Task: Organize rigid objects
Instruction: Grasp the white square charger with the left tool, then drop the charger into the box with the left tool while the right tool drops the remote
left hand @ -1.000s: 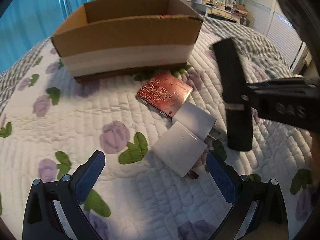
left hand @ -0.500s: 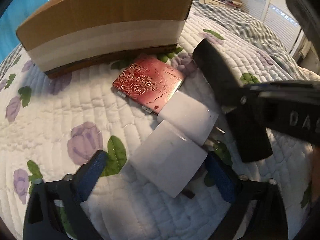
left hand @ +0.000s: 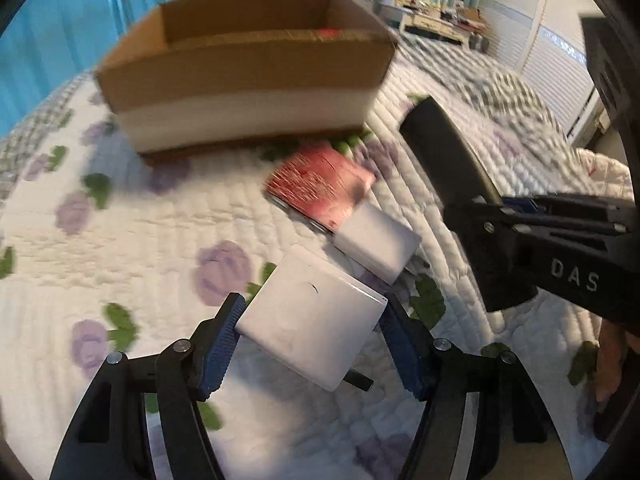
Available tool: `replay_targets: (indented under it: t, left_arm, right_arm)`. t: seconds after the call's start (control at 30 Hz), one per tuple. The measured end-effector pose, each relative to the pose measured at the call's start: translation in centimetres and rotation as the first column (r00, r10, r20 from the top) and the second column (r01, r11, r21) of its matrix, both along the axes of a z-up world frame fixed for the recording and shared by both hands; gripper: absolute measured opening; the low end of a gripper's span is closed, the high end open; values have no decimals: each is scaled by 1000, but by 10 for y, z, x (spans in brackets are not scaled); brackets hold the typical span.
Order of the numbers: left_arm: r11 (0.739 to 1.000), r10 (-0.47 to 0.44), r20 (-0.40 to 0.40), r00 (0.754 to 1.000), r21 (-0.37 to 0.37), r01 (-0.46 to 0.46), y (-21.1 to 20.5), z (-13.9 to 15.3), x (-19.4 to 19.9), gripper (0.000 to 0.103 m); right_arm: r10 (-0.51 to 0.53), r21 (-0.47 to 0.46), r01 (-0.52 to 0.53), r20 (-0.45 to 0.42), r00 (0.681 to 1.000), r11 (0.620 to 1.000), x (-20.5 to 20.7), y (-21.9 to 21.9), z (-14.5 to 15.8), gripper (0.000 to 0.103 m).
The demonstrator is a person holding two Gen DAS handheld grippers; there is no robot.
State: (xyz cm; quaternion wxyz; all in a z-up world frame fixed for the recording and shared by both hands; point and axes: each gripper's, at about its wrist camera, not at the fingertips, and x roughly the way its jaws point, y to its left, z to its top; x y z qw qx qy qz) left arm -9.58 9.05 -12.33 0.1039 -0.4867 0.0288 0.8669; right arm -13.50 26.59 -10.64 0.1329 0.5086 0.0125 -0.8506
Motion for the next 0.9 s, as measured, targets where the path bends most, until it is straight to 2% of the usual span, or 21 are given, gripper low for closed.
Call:
replay_targets:
  t: [0.13,0.33,0.57,0.7,0.9]
  left_arm:
    - [1000,20,-54,998,24,-19,-18,35,5,69]
    - [997,55,-155,986,57,-46,-38,89,1,69]
    - [995,94,-249,964,50,-84,-43,141,-39,69]
    - [994,109,-300,948,38,-103,-48,163,-65,69]
    - [993,114,-328,938,18,-115,-48,171,-115,69]
  right_arm:
    - [14,2,-14,-44,999,1000,14,-7,27,19]
    - [39,26,-36,-135,990,999,22,-14,85,19]
    - [100,60,-87,-254,962,994,6,-34,160,19]
    - [130,75,-112,-297,946,991,-16,-48,184,19]
    - [156,66,-142,-311,938,988,-62,-65,193,19]
